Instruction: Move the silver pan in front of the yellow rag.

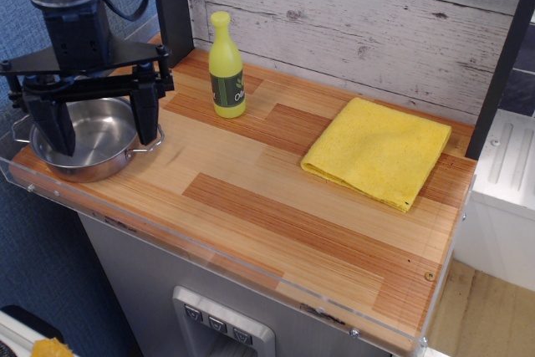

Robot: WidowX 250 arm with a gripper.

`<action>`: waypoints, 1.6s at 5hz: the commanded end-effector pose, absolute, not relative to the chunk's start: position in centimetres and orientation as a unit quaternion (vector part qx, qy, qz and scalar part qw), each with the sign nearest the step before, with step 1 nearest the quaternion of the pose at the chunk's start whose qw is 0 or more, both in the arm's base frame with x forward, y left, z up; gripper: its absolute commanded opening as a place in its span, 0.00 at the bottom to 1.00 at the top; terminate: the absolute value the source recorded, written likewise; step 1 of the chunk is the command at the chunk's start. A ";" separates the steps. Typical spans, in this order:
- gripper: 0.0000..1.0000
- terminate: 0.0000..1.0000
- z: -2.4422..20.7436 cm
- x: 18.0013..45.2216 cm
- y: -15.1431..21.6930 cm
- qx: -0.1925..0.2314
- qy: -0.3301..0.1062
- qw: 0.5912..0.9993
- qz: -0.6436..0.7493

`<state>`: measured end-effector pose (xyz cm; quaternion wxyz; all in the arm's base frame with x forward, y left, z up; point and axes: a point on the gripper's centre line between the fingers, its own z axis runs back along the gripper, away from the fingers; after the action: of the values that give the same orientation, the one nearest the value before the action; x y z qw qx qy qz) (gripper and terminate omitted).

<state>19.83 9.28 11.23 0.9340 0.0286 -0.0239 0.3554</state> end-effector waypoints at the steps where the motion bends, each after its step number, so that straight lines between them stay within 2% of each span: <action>1: 1.00 0.00 11.2 19.8 9.3 0.029 -0.024 0.934 0.355; 2: 1.00 0.00 9.9 20.7 11.3 0.038 -0.047 0.969 0.240; 4: 1.00 0.00 8.1 23.7 12.3 0.050 -0.087 0.995 0.022; 5: 1.00 0.00 6.6 24.7 13.0 0.004 -0.079 0.995 -0.068; 6: 1.00 0.00 5.4 25.2 13.1 0.046 -0.047 0.988 -0.142; 8: 1.00 0.00 3.4 24.4 13.8 0.089 -0.025 0.980 -0.178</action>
<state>23.98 14.07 2.76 0.9814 0.0774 -0.0153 -0.1748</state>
